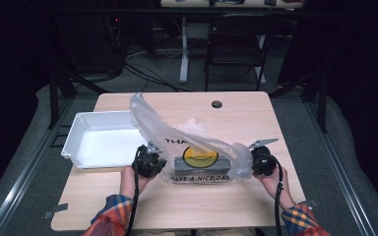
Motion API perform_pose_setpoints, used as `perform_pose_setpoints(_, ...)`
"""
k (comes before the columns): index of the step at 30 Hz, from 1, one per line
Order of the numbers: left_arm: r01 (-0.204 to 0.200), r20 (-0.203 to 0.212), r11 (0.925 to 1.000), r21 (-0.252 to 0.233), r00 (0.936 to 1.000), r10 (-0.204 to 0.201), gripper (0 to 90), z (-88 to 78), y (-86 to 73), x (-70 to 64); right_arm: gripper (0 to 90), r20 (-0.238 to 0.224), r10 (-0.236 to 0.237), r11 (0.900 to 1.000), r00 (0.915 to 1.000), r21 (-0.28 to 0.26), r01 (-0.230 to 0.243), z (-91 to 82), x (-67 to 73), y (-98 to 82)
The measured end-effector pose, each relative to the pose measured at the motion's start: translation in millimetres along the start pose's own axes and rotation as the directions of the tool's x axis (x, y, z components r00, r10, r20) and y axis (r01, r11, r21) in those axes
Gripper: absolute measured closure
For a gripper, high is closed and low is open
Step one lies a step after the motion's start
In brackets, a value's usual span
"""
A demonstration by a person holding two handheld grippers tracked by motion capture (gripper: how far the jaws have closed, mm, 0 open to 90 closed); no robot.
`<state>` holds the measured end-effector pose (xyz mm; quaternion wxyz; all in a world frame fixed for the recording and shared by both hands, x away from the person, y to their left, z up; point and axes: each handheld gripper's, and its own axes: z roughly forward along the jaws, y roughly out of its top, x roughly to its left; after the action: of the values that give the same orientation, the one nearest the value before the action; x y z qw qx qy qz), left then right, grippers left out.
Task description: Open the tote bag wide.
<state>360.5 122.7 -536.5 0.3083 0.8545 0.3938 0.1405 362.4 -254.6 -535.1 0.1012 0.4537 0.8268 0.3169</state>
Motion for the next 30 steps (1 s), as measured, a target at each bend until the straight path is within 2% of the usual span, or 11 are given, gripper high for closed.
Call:
perform_pose_setpoints(4,-0.018,-0.007,0.9998,0.008,0.9998,0.018,84.3,2.1,0.3,-3.3,79.8,0.005,-0.001,1.0,1.0,0.018,0.001,1.1,0.5,-0.1)
perform_pose_setpoints(6,-0.019,-0.003,0.9998,0.011,0.9998,0.019,84.4,0.0,0.5,-3.2,65.8,0.006,-0.01,1.0,0.9999,-0.014,0.01,-6.4,0.9,0.3)
perform_pose_setpoints(15,-0.029,-0.017,0.9996,-0.006,0.9994,0.029,84.7,-3.3,0.7,-3.2,49.6,0.005,-0.076,0.989,0.9971,-0.129,0.076,-42.3,17.2,-1.9)
perform_pose_setpoints(19,-0.011,-0.016,0.9997,-0.023,0.9998,0.011,84.7,-3.3,0.7,-3.4,53.8,0.01,-0.12,0.972,0.9928,-0.203,0.119,-56.3,27.5,-0.4)
perform_pose_setpoints(22,-0.01,-0.018,0.9998,-0.019,0.9998,0.01,85.0,-4.0,0.4,-2.1,70.2,0.01,-0.146,0.951,0.9892,-0.275,0.143,-64.4,33.1,0.6)
perform_pose_setpoints(23,-0.006,-0.014,0.9998,-0.019,0.9999,0.006,85.2,-4.1,0.2,-1.2,77.4,0.005,-0.135,0.942,0.9909,-0.309,0.129,-67.0,32.9,0.5)
perform_pose_setpoints(24,-0.006,-0.014,0.9998,-0.019,0.9999,0.006,85.4,-4.1,0.2,-1.2,77.4,0.005,-0.135,0.942,0.9909,-0.309,0.129,-67.0,32.9,0.5)
perform_pose_setpoints(25,-0.004,-0.018,0.9998,-0.019,0.9998,0.003,85.4,-3.9,0.0,-0.9,84.2,-0.014,-0.105,0.933,0.9943,-0.346,0.094,-69.2,28.6,-0.2)
perform_pose_setpoints(27,-0.001,-0.02,0.9999,-0.015,0.9998,0.001,85.5,-3.8,-0.3,-0.2,86.4,-0.019,-0.092,0.933,0.9956,-0.35,0.08,-70.0,26.5,-0.4)
perform_pose_setpoints(28,0.011,-0.02,0.9997,-0.02,0.9997,-0.012,85.8,-3.1,-0.7,0.2,89.1,-0.043,-0.046,0.933,0.998,-0.358,0.027,-68.8,19.7,-0.6)
perform_pose_setpoints(30,0.012,-0.02,0.9998,-0.015,0.9997,-0.013,85.9,-2.8,-0.9,0.5,90.0,-0.051,-0.023,0.935,0.9984,-0.354,0.003,-67.2,15.6,-0.8)
